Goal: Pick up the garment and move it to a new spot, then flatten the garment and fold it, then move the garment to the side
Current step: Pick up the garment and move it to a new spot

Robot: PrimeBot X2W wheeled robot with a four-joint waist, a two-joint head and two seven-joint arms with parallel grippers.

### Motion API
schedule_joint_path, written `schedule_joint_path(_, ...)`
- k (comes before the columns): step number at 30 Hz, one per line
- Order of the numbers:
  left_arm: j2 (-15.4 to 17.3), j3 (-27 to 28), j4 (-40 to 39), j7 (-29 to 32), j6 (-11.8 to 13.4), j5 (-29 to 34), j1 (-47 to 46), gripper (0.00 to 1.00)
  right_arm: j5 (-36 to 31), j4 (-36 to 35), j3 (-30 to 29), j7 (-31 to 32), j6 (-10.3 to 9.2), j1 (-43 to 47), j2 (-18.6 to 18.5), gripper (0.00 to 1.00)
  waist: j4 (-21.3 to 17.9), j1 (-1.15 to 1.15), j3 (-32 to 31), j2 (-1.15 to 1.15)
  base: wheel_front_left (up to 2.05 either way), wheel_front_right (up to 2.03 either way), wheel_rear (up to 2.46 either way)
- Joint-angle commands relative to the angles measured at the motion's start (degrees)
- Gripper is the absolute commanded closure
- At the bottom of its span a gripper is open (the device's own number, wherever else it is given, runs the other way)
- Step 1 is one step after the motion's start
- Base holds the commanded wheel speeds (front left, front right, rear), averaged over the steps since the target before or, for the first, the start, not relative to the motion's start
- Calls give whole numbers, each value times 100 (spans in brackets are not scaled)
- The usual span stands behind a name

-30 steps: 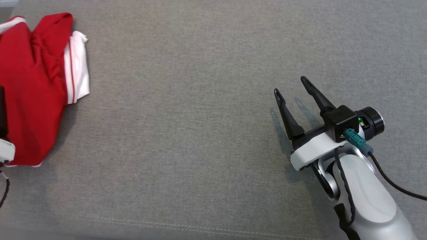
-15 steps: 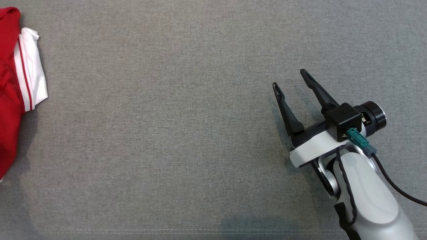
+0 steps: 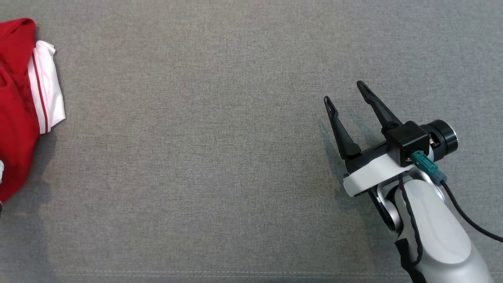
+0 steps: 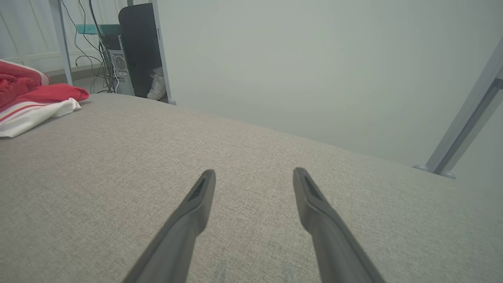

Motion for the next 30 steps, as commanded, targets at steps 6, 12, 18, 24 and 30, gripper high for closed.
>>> schedule_joint_path(6, 107, 771, -1105, -35, -23, 1126, -235, 100, 162, -151, 39, -76, 7, 162, 71, 0, -24, 0, -213, 0, 0, 0, 0)
schedule_joint_path(12, -357, 689, -2425, -35, -23, 1992, -196, 100, 301, -193, 63, -76, 7, 236, 71, 0, -250, 0, -357, 0, 0, 0, 0)
schedule_joint_path(18, -737, 21, -3200, -35, -23, 2374, -264, 100, 433, -313, 82, -76, 7, 393, 71, 0, -647, 0, -464, 0, 0, 0, 0)
schedule_joint_path(24, -1036, -504, -3462, -35, -23, 2521, -222, 100, 509, -434, 125, -76, 7, 559, 71, 0, -1111, 0, -494, 0, 0, 0, 0)
schedule_joint_path(30, -1175, -958, -3251, -35, -23, 2879, 206, 100, 528, -537, 153, -76, 7, 751, 71, 0, -1475, 0, -503, 0, 0, 0, 0)
